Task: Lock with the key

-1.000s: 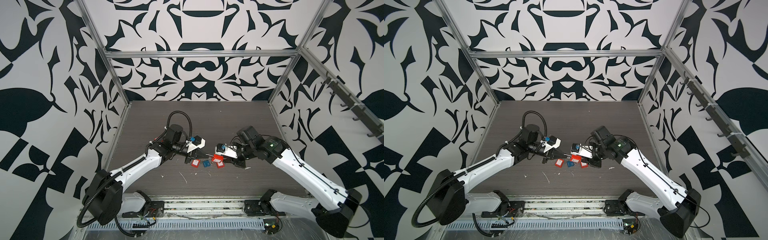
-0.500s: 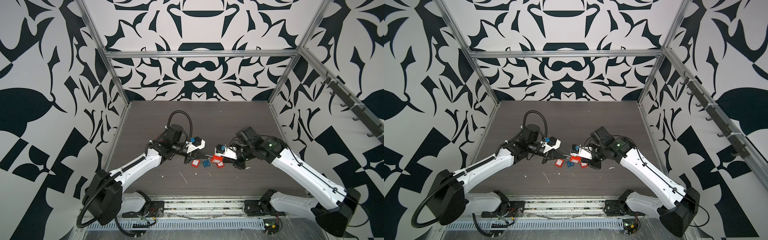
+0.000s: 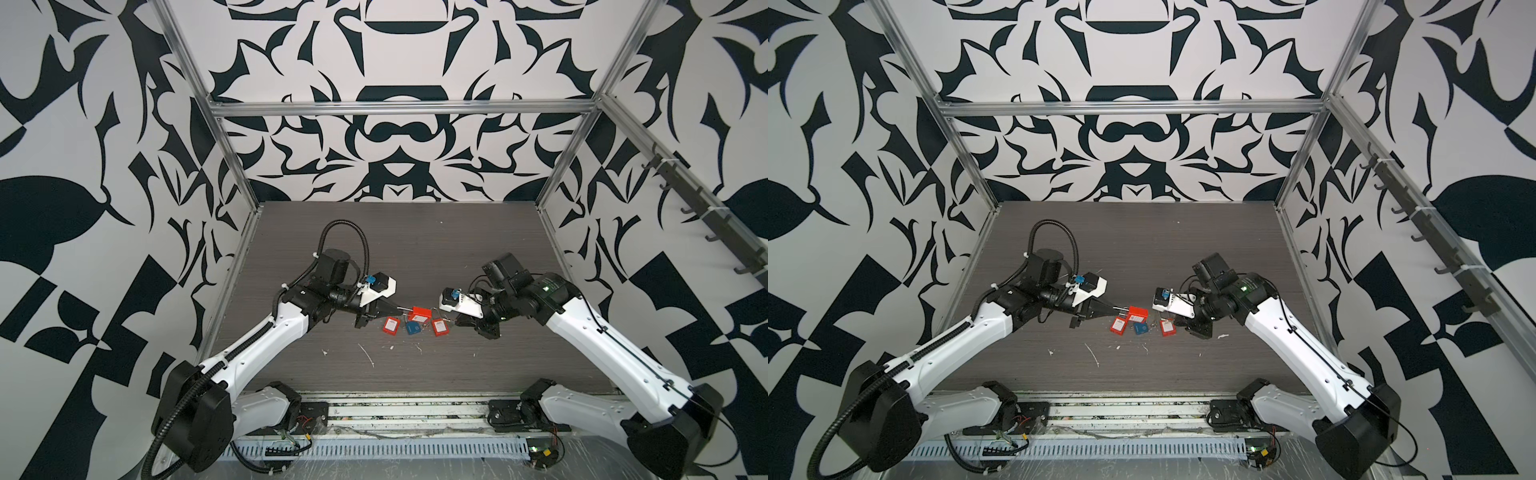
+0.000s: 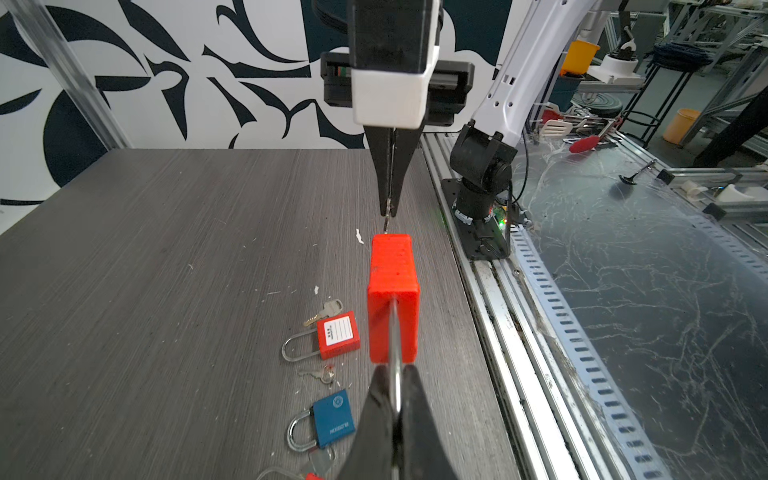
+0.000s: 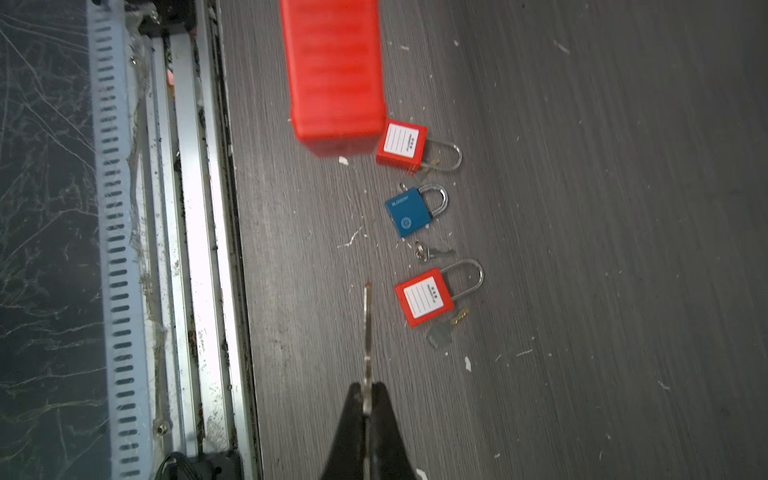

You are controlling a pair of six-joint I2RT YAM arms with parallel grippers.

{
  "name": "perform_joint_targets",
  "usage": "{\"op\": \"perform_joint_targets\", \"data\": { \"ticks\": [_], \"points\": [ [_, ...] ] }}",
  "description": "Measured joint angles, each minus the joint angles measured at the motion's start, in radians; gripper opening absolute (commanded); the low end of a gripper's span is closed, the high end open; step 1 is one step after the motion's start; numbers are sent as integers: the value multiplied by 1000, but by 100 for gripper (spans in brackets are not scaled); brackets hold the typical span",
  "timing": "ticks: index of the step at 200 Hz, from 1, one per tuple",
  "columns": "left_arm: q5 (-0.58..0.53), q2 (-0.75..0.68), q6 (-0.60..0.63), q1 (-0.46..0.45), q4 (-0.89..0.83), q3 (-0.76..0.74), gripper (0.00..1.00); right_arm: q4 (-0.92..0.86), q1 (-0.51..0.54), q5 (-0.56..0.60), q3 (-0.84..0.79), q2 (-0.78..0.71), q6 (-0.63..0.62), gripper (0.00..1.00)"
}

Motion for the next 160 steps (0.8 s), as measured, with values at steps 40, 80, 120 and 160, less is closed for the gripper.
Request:
{"op": "perform_joint_targets", "data": {
  "ticks": [40,80,120,160],
  "points": [
    [-58,10,130,33,-225,63,0,21,-8,57,-22,-8,19,0],
    [-264,82,341,68,-563,278,0,173,-13,144,-108,-71,196,0],
    [-480,174,443,79,-767,335,0,319,4,162,-164,-81,393,0],
    [-608,225,473,79,-860,338,0,399,43,230,-178,-40,530,0]
  ]
}}
